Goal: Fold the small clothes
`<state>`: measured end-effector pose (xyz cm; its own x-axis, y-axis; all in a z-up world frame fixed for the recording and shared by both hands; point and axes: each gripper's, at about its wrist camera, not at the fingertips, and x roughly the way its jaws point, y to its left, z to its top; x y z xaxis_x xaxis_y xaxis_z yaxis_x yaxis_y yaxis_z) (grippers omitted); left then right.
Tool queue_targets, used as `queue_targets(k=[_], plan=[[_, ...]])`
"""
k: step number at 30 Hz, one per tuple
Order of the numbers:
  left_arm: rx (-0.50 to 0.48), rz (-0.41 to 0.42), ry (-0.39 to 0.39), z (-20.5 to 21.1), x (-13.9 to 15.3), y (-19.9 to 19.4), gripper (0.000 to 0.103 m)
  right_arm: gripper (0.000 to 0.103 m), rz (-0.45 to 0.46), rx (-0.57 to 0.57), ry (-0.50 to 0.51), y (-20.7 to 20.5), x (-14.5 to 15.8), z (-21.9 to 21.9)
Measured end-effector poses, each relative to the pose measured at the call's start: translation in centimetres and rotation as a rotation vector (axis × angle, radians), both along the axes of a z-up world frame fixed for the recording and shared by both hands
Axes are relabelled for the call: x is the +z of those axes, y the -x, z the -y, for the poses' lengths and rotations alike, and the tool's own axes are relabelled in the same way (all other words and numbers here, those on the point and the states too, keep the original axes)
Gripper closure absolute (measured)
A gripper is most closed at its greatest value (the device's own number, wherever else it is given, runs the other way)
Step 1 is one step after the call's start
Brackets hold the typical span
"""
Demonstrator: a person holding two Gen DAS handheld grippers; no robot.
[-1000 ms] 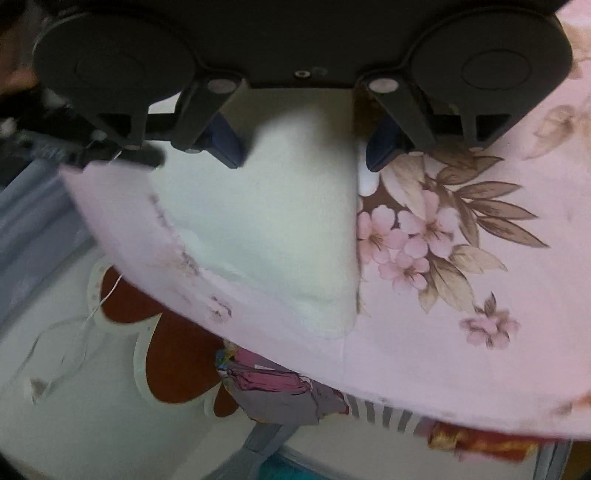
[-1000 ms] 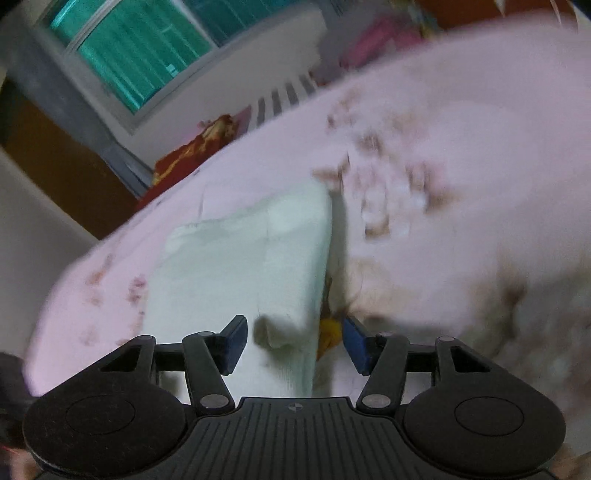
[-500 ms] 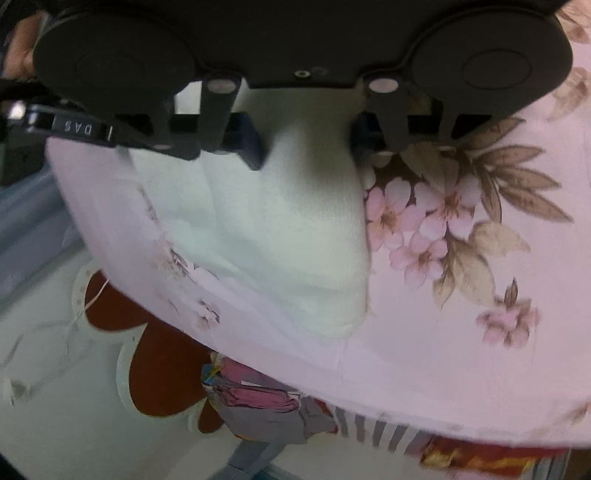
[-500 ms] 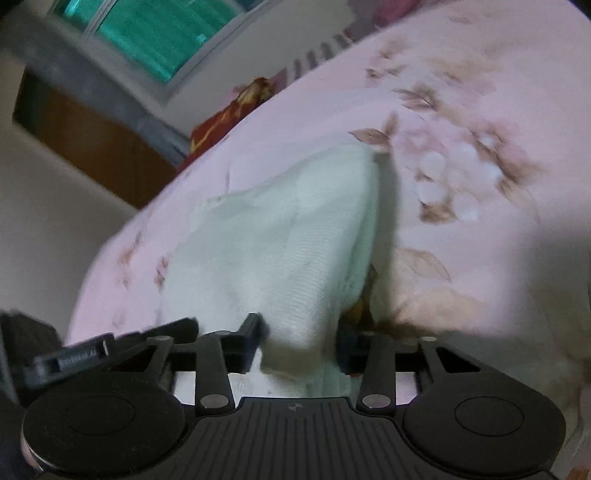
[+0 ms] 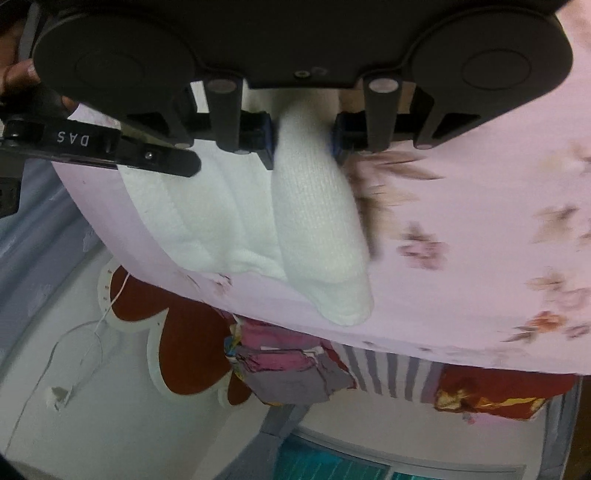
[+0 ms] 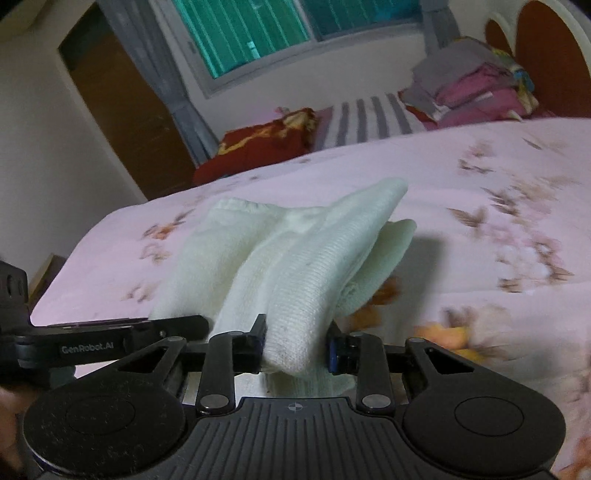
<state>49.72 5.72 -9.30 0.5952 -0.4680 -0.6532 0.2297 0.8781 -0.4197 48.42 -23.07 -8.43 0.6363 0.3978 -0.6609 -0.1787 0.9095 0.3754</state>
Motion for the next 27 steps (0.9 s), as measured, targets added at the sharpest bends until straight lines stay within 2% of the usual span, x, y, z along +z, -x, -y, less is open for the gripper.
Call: queue_targets(k=[8,13,14,15,16,17,18,19,21,22,23,24,27], plan=[[0.070,-0.027,0.016,-13.3,-0.1,2.0,0.075,0.074,-0.010,0.055,-0.004,-0.6,-0.8,-13.8],[0.093,-0.086,0.067,-18.8,-1.9,1.1,0.072,0.073,-0.024,0.056,-0.019,-1.7,-2.3,-20.0],[0.102,-0.100,0.045,-19.3,-3.0,0.7,0.068,0.073,-0.037,0.046,-0.017,-2.1,-2.9,-20.8],[0.111,-0.114,-0.002,-19.9,-4.1,0.3,0.053,0.073,-0.055,0.031,-0.005,-2.5,-3.8,-21.3],[0.120,-0.126,0.019,-20.7,-5.1,0.2,0.050,0.073,-0.072,0.008,0.028,-3.0,-4.9,-21.7],[0.134,-0.124,0.068,-21.1,-5.5,0.2,0.050,0.065,-0.112,-0.043,0.071,-3.5,-6.6,-21.6],[0.131,-0.120,0.083,-21.3,-5.5,0.3,0.047,0.051,-0.129,-0.105,0.042,-3.5,-7.7,-21.0],[0.125,-0.112,0.073,-21.2,-5.3,0.4,0.044,0.051,-0.128,-0.127,0.011,-3.3,-7.9,-20.6],[0.134,-0.079,0.028,-21.3,-4.5,0.8,0.037,0.051,-0.104,-0.132,0.033,-2.7,-7.5,-20.5],[0.137,-0.049,0.002,-21.7,-4.0,1.0,0.039,0.051,-0.090,-0.130,0.056,-2.4,-7.2,-20.5],[0.127,-0.005,0.000,-21.8,-3.2,1.2,0.050,0.051,-0.083,-0.132,0.071,-2.2,-6.8,-20.4],[0.096,0.039,0.009,-22.0,-2.6,1.3,0.067,0.051,-0.061,-0.148,0.085,-1.9,-6.1,-20.3],[0.019,0.127,-0.092,-19.9,-0.9,-0.3,0.069,0.073,0.078,-0.209,0.145,-1.3,-2.8,-21.0]])
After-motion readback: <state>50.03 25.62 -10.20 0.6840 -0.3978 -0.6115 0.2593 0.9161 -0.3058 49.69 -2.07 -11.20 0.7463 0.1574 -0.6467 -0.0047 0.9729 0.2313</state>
